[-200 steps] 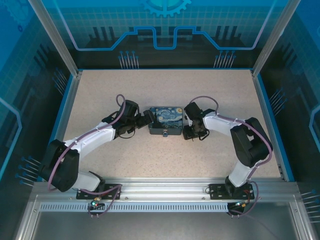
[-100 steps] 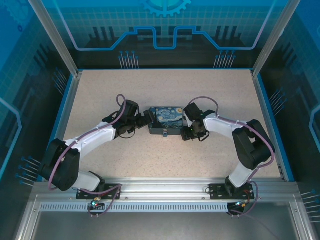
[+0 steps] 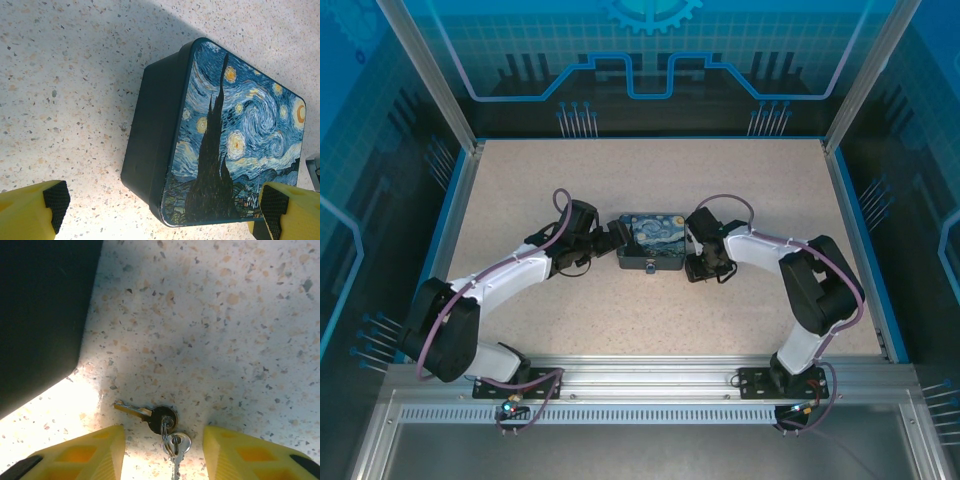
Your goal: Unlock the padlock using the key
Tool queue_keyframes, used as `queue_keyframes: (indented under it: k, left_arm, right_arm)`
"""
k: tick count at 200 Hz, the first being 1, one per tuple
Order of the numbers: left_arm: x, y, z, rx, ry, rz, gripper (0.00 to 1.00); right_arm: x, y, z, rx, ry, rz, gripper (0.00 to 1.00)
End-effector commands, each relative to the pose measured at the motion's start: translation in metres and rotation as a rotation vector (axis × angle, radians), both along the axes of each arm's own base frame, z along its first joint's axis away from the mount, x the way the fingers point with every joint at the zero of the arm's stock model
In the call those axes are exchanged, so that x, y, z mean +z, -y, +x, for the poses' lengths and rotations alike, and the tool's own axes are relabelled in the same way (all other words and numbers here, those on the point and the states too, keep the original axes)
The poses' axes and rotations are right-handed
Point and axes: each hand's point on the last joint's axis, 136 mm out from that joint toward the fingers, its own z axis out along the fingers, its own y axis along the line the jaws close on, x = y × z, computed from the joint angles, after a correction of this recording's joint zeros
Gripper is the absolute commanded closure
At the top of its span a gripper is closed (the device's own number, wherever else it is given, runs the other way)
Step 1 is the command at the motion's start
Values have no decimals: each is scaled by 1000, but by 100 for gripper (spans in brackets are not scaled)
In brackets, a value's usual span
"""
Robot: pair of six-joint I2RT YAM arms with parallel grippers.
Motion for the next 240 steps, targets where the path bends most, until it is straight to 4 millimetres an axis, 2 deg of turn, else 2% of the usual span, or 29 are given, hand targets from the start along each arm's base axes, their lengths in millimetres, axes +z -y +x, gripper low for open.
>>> queue_keyframes:
  k: [1, 43, 87, 113, 175, 212, 240]
  left_arm:
    - [-2, 4, 1, -16, -5, -16, 1]
    - [2, 6, 3, -21, 0, -23, 1]
    - [3, 8, 4, -24, 1, -31, 1]
    - [5, 9, 4, -28, 4, -35, 1]
    - [14, 13, 2, -40, 23, -75, 1]
    - [25, 20, 1, -52, 45, -135, 1]
    - [33, 33, 0, -75, 54, -210, 1]
  right_arm:
    - [-8, -6, -11, 26, -35, -9, 56]
    - [-10, -7, -14, 27, -40, -16, 70]
    - [-10, -5, -16, 34, -39, -20, 92]
    - [-6, -3, -18, 36, -30, -17, 100]
    - [22, -6, -29, 26, 25, 73, 100]
    - [51, -15, -30, 24, 77, 161, 100]
    - [75, -24, -29, 28, 111, 241, 100]
